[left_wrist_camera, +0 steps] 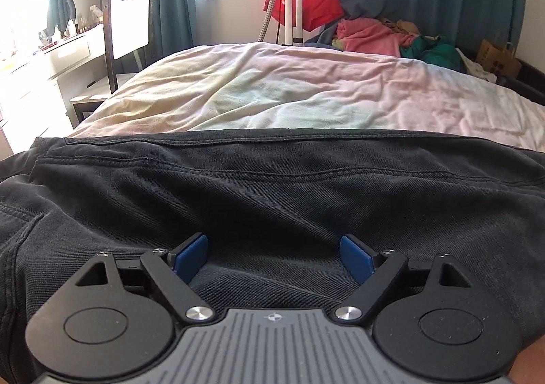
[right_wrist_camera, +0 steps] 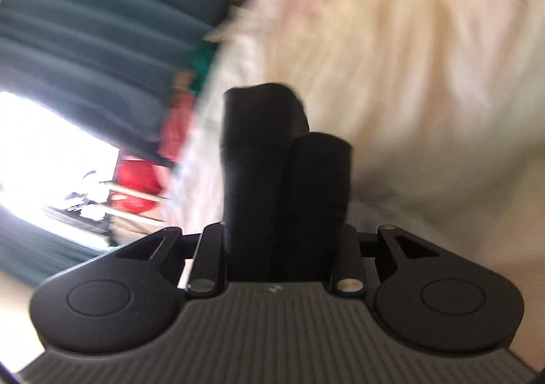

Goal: Fold clothes

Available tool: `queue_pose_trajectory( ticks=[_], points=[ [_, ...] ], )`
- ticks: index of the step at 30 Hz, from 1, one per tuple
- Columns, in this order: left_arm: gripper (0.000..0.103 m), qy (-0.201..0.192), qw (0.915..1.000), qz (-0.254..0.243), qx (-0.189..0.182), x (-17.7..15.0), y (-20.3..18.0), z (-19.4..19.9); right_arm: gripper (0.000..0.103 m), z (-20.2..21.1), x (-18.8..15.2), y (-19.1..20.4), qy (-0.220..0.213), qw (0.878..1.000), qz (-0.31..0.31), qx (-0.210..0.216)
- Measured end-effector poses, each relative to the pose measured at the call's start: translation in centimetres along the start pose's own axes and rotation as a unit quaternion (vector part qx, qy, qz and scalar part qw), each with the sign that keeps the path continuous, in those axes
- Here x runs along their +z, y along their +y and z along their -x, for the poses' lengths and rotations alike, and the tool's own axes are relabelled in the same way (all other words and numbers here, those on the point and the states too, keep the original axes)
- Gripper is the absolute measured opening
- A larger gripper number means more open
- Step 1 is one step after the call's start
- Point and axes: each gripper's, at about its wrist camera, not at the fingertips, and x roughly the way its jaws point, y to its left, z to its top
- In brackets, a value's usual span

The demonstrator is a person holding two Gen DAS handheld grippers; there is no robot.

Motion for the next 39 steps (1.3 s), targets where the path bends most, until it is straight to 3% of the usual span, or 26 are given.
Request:
queue_pose_trajectory(
  ticks=[3, 8, 12, 19, 22, 26, 30, 33, 35, 37, 39],
  points=[
    [0.087, 0.001, 1.0000, -0.002, 0.001, 0.0, -0.1, 0.0, 0.029, -0.7, 0.6, -1.9, 0.024, 0.999, -0.040, 0.024],
    [0.088, 0.017, 0.9997, -0.016, 0.000, 0.1, -0.3, -0.3, 0.027, -0.9, 0.7, -0.5, 0.023, 0.999, 0.040, 0.003],
    [0.089, 0.041, 0.9988, -0.023, -0.010, 0.4, -0.2, -0.6, 0.015, 0.5, 0.0, 0.8, -0.011, 0.996, 0.088, -0.022],
    [0.090, 0.052, 0.9979, -0.022, -0.031, 1.1, 0.5, -0.4, 0.013, 0.9, -1.5, 5.1, -0.097, 0.983, 0.151, -0.040],
    [0.090, 0.047, 0.9979, -0.017, -0.042, 1.9, 1.1, 0.2, 0.013, 0.4, -1.4, 8.4, -0.125, 0.968, 0.214, -0.039],
    [0.090, 0.027, 0.9988, 0.007, -0.039, 2.8, 2.7, 1.5, 0.013, 1.8, -4.0, 14.1, -0.163, 0.932, 0.323, -0.019],
    [0.090, 0.000, 0.9977, 0.052, -0.043, 3.8, 5.4, 3.4, 0.013, 3.7, -9.7, 20.5, -0.193, 0.881, 0.432, 0.032],
    [0.090, -0.036, 0.9945, 0.089, -0.041, 4.7, 8.0, 5.9, 0.013, 5.1, -16.5, 24.1, -0.196, 0.829, 0.516, 0.086],
    [0.090, -0.059, 0.9918, 0.112, -0.021, 4.8, 9.9, 7.3, 0.013, 5.2, -21.7, 25.3, -0.187, 0.793, 0.568, 0.119],
    [0.090, -0.073, 0.9874, 0.140, 0.007, 4.5, 11.7, 8.4, 0.013, 4.6, -26.9, 25.2, -0.165, 0.756, 0.617, 0.145],
    [0.089, -0.076, 0.9825, 0.170, 0.007, 3.9, 13.2, 8.7, 0.013, 3.5, -32.2, 23.8, -0.133, 0.715, 0.666, 0.163]
  ],
)
